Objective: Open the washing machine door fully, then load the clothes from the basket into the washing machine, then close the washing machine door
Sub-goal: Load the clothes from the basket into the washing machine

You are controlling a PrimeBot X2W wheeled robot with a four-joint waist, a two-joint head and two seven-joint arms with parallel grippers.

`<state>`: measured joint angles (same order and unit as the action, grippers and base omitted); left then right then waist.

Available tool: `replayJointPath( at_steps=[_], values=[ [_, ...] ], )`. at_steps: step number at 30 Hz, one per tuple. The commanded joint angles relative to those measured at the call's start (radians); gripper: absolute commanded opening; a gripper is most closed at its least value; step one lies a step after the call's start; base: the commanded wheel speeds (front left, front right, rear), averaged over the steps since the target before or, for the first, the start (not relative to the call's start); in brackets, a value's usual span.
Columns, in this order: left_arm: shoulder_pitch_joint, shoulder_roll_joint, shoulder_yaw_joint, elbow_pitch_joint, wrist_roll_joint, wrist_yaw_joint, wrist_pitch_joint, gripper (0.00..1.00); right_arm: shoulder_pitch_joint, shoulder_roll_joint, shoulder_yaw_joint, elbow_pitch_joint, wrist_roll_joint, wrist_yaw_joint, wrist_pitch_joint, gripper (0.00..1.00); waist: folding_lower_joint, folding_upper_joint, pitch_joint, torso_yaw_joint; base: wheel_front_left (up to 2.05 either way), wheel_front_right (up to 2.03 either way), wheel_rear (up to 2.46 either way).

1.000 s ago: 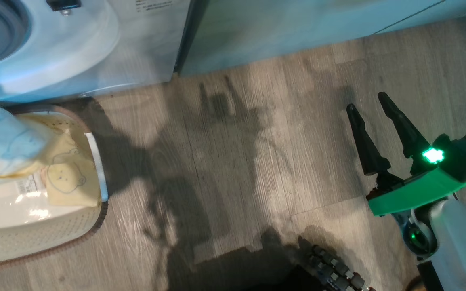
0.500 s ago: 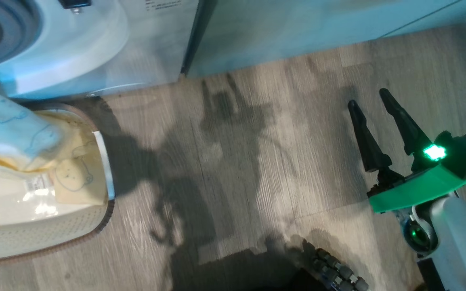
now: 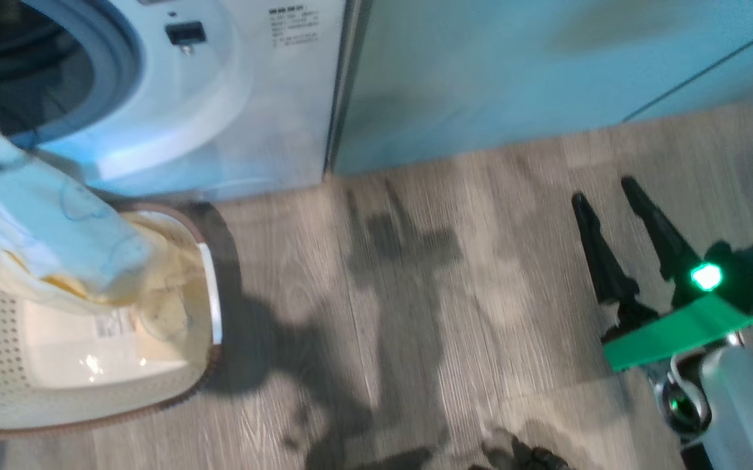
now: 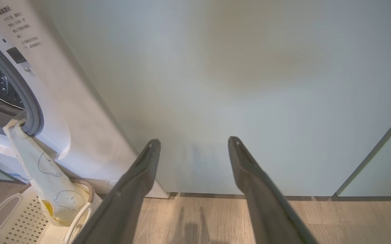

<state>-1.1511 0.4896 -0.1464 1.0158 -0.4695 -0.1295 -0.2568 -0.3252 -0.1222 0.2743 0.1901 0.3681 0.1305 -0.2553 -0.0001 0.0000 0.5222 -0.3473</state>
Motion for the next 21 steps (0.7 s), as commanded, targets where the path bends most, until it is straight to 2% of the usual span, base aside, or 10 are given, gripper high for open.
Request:
replayJointPath(
  at_steps=[1, 11, 21],
  values=[
    [0.030, 0.044, 0.013, -0.048, -0.006, -0.001, -0.005, 1.00, 0.030, -0.021, 0.006, -0.020, -0.005, 0.000, -0.006, 1.00, 0.0001, 0.0000, -0.053, 0.014, 0.00, 0.00, 0.00],
    [0.351, -0.028, 0.090, -0.237, -0.004, -0.001, -0.005, 1.00, 0.112, -0.052, -0.017, -0.008, -0.007, 0.000, -0.006, 1.00, 0.0001, 0.0000, -0.202, 0.068, 0.00, 0.00, 0.00],
    [0.658, -0.132, 0.199, -0.432, 0.077, 0.006, -0.005, 1.00, 0.188, -0.071, -0.039, -0.007, -0.010, 0.000, -0.006, 1.00, 0.0001, 0.0000, -0.319, 0.122, 0.00, 0.00, 0.00]
  ],
)
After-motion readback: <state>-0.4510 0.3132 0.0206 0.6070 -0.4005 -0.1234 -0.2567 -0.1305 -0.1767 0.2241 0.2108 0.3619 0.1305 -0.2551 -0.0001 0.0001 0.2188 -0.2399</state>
